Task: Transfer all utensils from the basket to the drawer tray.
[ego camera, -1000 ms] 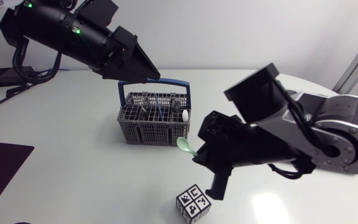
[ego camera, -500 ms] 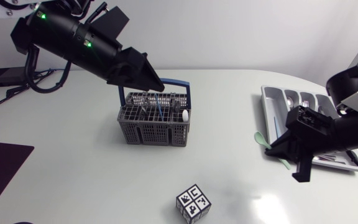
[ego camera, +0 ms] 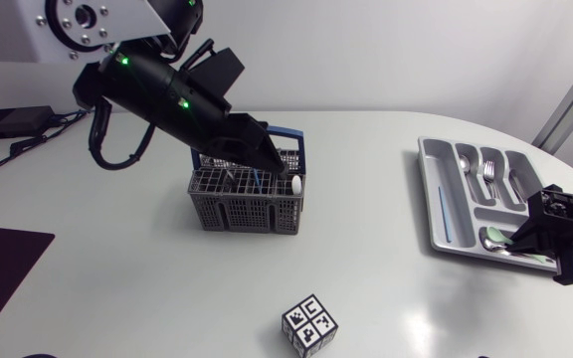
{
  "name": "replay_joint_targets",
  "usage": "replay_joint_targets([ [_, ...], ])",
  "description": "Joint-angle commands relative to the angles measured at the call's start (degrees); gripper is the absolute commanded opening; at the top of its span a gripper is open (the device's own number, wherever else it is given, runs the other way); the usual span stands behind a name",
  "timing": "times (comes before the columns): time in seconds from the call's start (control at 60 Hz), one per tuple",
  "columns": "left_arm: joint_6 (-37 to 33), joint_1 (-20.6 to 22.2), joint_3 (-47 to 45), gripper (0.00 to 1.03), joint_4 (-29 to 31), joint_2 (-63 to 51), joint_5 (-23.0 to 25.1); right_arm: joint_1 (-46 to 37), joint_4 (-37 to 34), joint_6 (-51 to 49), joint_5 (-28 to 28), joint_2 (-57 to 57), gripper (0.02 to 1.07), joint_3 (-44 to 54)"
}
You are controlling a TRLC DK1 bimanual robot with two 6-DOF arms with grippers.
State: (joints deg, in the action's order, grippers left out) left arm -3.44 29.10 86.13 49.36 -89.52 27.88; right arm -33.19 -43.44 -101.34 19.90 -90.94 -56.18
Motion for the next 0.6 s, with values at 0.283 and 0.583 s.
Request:
replay_joint_targets([
  [0.283, 1.68, 2.71, -1.66, 0.69, -4.10, -5.06, -0.63, -2.85, 8.37, -11.07, -8.83, -9.08, 0.12, -3.14],
  [0.583, 2.92, 3.94, -1.14, 0.68, -6.65, -8.83, -0.90, -2.76, 11.98, -10.98, -11.20, -8.12, 0.61, -2.53],
])
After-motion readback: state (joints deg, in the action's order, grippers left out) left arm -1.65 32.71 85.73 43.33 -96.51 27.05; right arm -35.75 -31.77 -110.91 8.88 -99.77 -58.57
